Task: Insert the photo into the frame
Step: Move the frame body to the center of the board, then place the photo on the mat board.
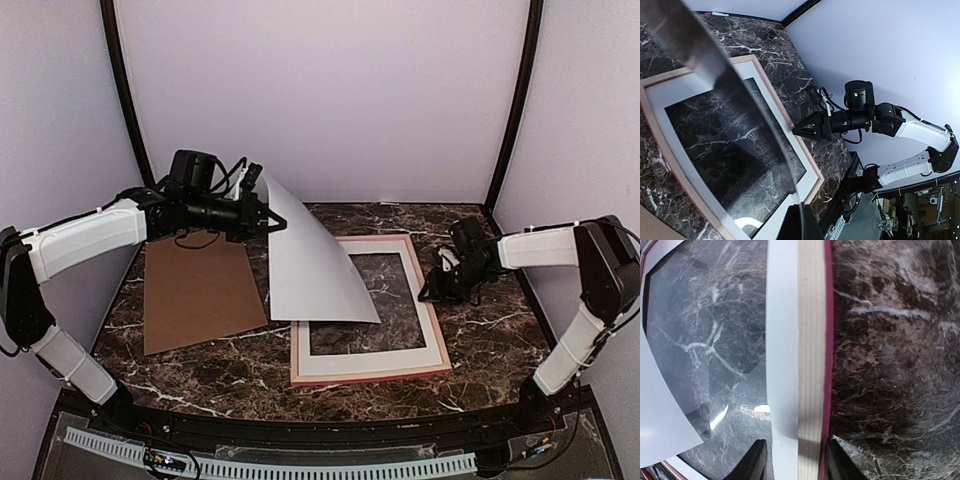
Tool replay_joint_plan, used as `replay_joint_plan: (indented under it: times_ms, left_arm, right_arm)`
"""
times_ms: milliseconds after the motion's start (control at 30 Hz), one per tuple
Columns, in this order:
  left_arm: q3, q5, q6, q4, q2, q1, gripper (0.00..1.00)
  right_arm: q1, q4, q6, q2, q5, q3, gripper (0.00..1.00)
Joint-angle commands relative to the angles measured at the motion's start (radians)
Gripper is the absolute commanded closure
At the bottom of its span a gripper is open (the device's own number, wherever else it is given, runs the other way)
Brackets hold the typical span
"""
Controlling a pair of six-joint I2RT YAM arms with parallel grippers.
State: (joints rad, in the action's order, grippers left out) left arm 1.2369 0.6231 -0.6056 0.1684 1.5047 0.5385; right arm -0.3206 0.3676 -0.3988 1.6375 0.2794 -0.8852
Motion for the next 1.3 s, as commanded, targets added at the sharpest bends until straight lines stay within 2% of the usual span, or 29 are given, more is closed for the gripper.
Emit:
replay_joint_plan:
  times_ms: [0, 233, 467, 567, 633, 767, 833, 967, 1100, 1267]
  left_arm:
    - [0.075, 0.013, -0.053, -0.073, -0.005, 0.051, 1.00]
    - [0.243, 0.010, -0.073, -0.087, 0.086, 0.150, 1.00]
    - [0.595, 0.063, -0.017, 0.028, 0.279, 0.263, 1.00]
    - [0.651, 0.074, -0.010, 0.047, 0.328, 0.296, 1.00]
    - [0.618, 0.060, -0.017, 0.036, 0.322, 0.297, 1.00]
    - [0.458, 0.024, -0.078, -0.037, 0.321, 0.277, 1.00]
    - [0.310, 0.028, -0.147, -0.119, 0.331, 0.251, 1.00]
    - [0.118, 0.029, -0.262, -0.305, 0.369, 0.204, 1.00]
    - [0.039, 0.033, -0.302, -0.369, 0.439, 0.177, 1.00]
    - [0.002, 0.000, -0.294, -0.360, 0.473, 0.166, 1.00]
  right_arm:
    - [-0.003, 0.009, -0.005, -0.061, 0.014, -0.064, 0.55]
    - [0.052, 0.087, 0.020, -0.112, -0.037, -0.122, 0.47]
    - [0.249, 0.144, 0.043, -0.206, -0.070, -0.115, 0.46]
    - [0.339, 0.153, 0.043, -0.253, -0.073, -0.108, 0.46]
    - [0.379, 0.158, 0.044, -0.277, -0.074, -0.108, 0.46]
    - [0.396, 0.160, 0.050, -0.285, -0.071, -0.113, 0.45]
    - [0.396, 0.156, 0.051, -0.274, -0.064, -0.112, 0.45]
    - [0.396, 0.149, 0.058, -0.251, -0.047, -0.102, 0.45]
    - [0.396, 0.138, 0.067, -0.231, -0.045, -0.085, 0.45]
    - [0.396, 0.117, 0.069, -0.208, -0.028, -0.052, 0.46]
